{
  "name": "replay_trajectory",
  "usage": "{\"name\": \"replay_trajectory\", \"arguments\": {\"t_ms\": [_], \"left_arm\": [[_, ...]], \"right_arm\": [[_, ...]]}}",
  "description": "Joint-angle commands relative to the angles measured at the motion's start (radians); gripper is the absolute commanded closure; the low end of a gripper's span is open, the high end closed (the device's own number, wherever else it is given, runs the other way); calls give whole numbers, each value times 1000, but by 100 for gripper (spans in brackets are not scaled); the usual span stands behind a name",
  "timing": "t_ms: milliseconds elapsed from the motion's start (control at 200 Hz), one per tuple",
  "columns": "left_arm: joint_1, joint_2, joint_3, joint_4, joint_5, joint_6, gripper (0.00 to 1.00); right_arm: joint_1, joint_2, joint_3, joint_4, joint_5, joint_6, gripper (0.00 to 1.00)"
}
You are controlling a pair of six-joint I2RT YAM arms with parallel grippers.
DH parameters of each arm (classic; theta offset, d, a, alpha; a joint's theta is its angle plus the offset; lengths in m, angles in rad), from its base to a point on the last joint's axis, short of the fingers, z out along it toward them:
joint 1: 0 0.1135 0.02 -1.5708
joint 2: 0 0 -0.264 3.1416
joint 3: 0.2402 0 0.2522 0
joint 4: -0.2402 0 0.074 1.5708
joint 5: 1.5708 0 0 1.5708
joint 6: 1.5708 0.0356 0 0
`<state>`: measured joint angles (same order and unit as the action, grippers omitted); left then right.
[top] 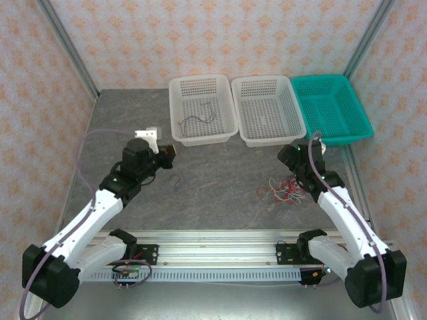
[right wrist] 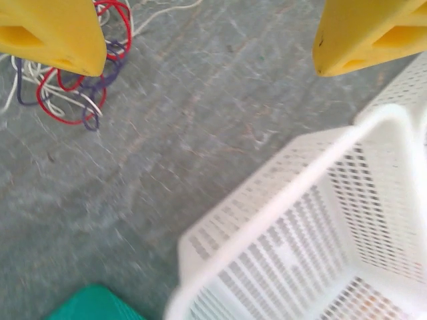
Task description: Untangle the cables
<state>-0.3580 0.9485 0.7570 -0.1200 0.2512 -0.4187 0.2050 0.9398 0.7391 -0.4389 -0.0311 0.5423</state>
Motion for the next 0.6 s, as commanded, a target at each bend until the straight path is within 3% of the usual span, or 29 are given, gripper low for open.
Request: {"name": "replay_trajectory", "arguments": {"t_ms": [0,185,465,596], "left_arm": [[-3,-3,185,-50,63,6,100],[-2,173,581,-178,-42,98,100],[2,615,1269,-307,-37,242,100],[23,819,1505,-355,-22,232,100]], "right_arm": [[5,-14,40,-79,44,-36,19],[6,7,29,8,-41,0,19],[5,-25,19,-23,-68,16,19],[5,-72,-14,-8,-110,13,19]]}}
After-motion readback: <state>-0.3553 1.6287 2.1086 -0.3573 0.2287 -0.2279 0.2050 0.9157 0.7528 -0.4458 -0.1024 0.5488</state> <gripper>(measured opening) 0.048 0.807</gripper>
